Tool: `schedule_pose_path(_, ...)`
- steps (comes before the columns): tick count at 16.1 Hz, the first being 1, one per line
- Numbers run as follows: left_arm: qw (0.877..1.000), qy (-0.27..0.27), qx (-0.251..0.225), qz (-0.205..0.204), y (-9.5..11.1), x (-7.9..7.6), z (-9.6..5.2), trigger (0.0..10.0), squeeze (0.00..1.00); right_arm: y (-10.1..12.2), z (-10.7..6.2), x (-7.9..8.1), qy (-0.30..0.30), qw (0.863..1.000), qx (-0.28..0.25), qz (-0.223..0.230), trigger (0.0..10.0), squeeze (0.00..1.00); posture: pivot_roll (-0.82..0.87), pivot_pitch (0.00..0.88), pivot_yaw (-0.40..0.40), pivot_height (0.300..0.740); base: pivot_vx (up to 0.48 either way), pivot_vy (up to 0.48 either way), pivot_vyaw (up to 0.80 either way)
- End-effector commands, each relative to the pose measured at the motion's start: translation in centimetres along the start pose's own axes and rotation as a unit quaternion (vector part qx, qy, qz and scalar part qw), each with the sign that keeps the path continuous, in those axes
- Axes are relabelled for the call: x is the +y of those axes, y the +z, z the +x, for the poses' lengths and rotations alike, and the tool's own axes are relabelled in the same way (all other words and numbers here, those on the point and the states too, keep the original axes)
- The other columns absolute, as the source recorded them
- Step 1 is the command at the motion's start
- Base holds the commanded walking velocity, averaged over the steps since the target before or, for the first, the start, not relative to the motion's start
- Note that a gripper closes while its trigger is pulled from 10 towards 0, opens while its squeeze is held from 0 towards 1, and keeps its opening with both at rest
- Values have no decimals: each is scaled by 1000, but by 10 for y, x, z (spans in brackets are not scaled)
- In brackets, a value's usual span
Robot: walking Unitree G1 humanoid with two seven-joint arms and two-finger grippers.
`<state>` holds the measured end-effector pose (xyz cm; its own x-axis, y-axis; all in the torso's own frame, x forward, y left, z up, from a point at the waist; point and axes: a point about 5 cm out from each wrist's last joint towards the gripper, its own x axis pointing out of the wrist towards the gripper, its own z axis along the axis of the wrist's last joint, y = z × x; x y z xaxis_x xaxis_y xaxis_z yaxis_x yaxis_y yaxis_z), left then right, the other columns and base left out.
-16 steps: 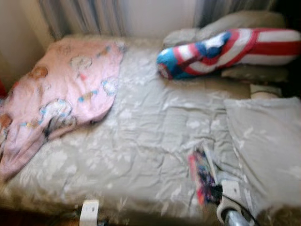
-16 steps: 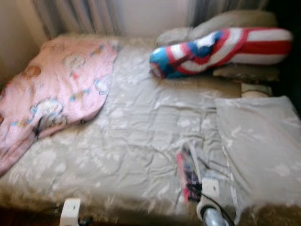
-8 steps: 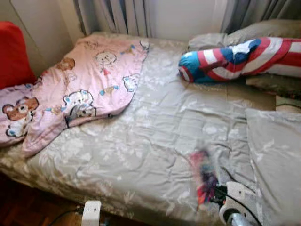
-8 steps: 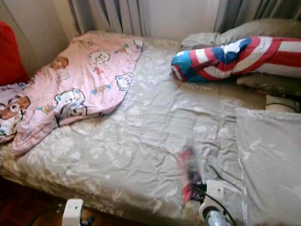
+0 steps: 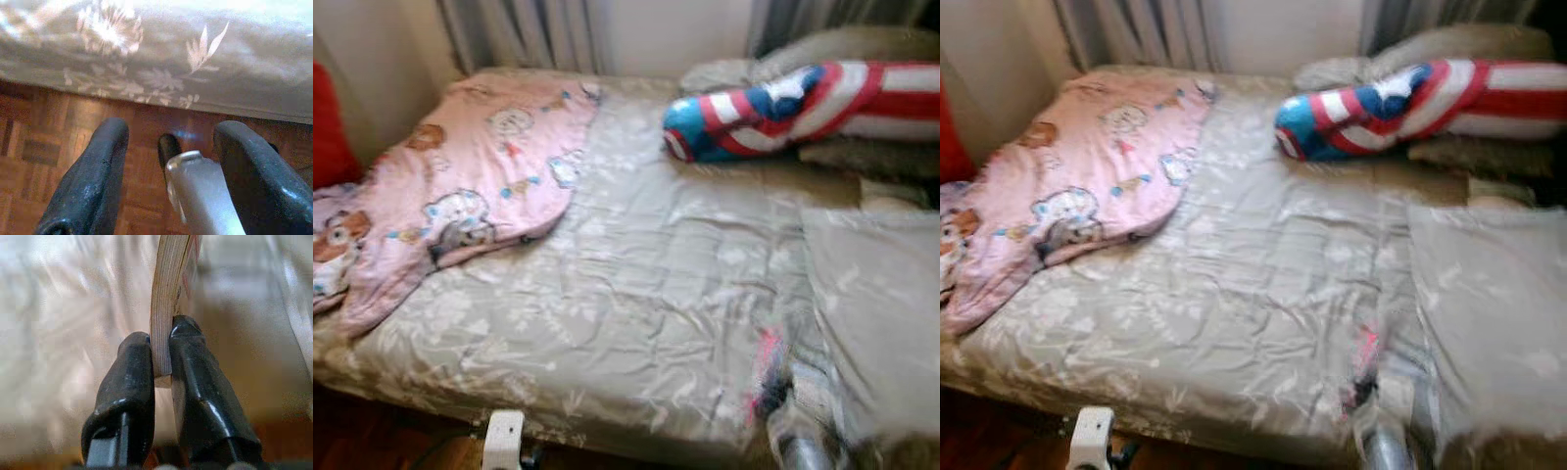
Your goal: Clean up the room
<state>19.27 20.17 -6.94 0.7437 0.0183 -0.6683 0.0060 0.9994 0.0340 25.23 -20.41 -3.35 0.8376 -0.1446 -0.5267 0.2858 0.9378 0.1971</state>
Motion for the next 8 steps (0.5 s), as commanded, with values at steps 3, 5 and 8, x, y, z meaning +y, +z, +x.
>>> schedule_pose_path(3, 996, -23, -82, 10, 33, -3, 6, 10000, 0, 54, 15, 10, 9, 997, -76, 17, 10000, 0, 76, 177, 45, 740, 0, 0, 0)
schedule_pose_path(5, 989, -44, -138, 8, 61, -17, 11, 10000, 0, 59, 16, 14, 18, 996, -85, 3, 10000, 0, 75, 177, 45, 740, 0, 0, 0)
schedule_pose_path(8, 975, -51, -215, -14, 107, -34, 16, 10000, 0, 59, 16, 22, 39, 994, -92, -36, 10000, 0, 52, 181, 33, 740, 0, 0, 0)
